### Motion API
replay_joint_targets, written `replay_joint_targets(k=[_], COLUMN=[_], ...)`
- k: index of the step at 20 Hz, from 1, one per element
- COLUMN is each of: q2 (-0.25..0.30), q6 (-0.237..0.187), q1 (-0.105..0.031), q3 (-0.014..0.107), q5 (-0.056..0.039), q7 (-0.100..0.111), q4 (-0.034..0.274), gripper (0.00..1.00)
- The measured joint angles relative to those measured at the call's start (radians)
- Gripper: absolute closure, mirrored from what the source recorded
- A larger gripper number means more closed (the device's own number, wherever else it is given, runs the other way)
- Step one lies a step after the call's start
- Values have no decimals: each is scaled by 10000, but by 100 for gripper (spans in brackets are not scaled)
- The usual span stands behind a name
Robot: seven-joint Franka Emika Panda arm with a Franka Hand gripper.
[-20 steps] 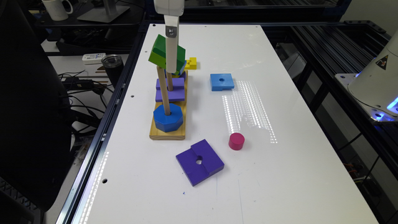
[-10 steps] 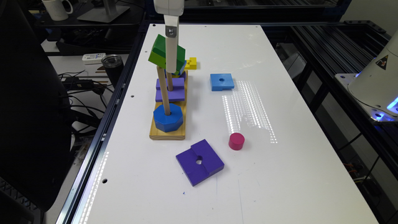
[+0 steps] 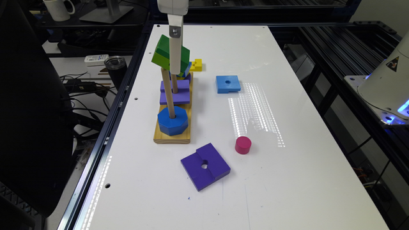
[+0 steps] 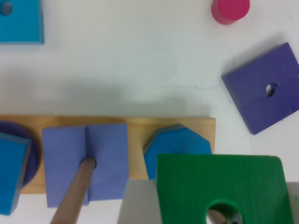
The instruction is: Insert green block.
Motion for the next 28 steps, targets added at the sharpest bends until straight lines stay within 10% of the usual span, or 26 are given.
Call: replay_joint_targets(k=[6,28], q2=[492,719], q6=[-70,-90], q1=[27,21], q3=[33,144], q5=[-11,-46], q7=[1,46], q4=[608,948], gripper=[100,100])
